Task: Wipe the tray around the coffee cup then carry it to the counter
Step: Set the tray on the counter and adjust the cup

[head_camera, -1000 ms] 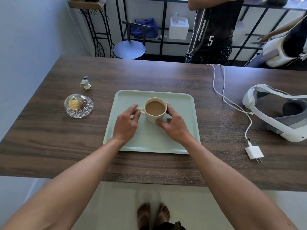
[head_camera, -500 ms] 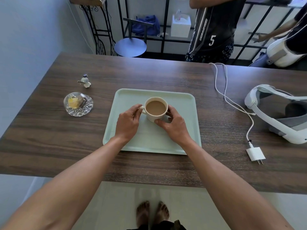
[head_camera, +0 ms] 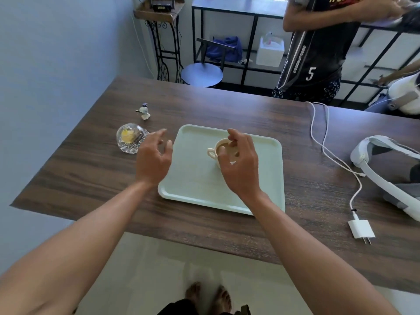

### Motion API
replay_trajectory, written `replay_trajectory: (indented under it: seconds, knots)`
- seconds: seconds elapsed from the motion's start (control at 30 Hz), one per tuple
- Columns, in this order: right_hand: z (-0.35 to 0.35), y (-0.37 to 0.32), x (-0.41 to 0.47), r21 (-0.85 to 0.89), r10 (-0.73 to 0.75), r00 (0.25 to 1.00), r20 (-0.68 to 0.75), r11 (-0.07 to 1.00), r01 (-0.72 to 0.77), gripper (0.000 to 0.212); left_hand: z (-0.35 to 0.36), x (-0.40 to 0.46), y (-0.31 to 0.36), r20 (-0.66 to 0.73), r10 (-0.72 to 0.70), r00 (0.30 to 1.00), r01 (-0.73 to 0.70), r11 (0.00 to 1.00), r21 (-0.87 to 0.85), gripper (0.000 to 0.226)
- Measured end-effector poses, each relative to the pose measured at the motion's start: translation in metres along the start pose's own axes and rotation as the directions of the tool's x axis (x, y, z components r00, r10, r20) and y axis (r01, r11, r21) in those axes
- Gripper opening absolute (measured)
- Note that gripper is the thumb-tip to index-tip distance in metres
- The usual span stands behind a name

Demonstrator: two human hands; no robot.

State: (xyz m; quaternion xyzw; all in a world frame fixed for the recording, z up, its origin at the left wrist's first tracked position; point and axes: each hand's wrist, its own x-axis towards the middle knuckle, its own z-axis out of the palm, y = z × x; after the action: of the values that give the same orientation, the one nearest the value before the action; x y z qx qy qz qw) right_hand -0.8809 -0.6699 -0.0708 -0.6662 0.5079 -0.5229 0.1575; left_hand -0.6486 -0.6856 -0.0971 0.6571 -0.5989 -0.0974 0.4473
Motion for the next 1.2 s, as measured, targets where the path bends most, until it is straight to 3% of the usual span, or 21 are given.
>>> replay_trajectory:
  seconds: [0.2,0.33,0.43,0.6,0.7,0.97,1.2]
  knots:
    - [0.076,-0.046,0.004,0.115,-0.067,0.971,0.229,0.993,0.042,0.047,-0.062,0.021,-0.035,-0.038,-0.072,0.997,0.076,0.991,0.108,0.055]
    - [0.139,-0.069,0.004,0.071,0.051,0.911,0.409,0.994,-0.088,0.062,-0.089,0.038,-0.063,0.056,-0.167,0.984,0.160,0.980,0.116,0.071]
    - [0.181,-0.081,0.002,0.007,0.170,0.869,0.465,0.981,-0.196,0.069,-0.097,0.051,-0.088,0.161,-0.218,0.963,0.199,0.972,0.127,0.079]
    - [0.227,-0.085,-0.006,-0.040,0.279,0.869,0.409,0.957,-0.288,0.051,-0.098,0.070,-0.129,0.350,-0.223,0.910,0.190,0.974,0.126,0.086]
    - [0.245,-0.085,-0.010,-0.053,0.354,0.853,0.385,0.931,-0.362,0.055,-0.096,0.076,-0.149,0.422,-0.205,0.883,0.181,0.979,0.096,0.085]
    - [0.263,-0.083,-0.005,-0.081,0.483,0.836,0.261,0.874,-0.480,0.043,-0.080,0.088,-0.162,0.449,-0.112,0.887,0.143,0.989,-0.036,0.068]
    - [0.258,-0.069,0.028,-0.172,0.567,0.799,0.199,0.823,-0.541,0.047,-0.045,0.107,-0.152,0.509,-0.146,0.848,0.310,0.917,-0.252,0.068]
